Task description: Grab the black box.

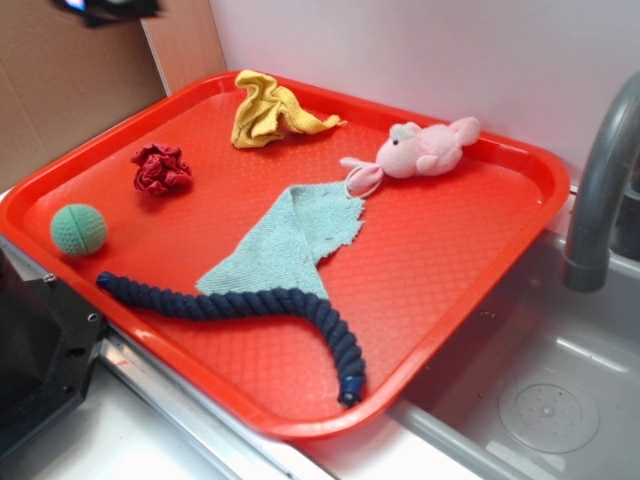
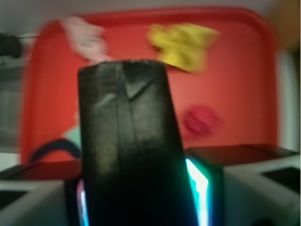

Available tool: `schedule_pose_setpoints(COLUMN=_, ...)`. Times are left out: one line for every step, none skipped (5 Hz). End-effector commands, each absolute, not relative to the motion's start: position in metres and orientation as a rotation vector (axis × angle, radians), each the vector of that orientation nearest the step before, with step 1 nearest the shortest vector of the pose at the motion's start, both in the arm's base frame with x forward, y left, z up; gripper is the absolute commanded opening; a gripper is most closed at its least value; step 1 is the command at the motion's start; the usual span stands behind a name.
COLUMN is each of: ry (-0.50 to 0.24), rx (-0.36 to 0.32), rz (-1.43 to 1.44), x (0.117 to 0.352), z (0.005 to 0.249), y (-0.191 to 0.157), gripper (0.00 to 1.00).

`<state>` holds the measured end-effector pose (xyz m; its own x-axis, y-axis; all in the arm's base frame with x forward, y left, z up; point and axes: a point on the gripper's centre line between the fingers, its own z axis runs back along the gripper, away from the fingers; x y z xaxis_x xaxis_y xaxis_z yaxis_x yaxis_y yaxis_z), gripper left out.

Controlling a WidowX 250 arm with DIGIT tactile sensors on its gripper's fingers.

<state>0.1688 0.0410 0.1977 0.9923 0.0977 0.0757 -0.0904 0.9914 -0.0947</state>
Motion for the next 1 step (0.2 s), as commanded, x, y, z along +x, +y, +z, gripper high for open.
schedule_pose_setpoints(ry=-0.047, rx=0.003, rz=0.079, x=0.1907, z=0.2206, y=0.0307, gripper=0.0)
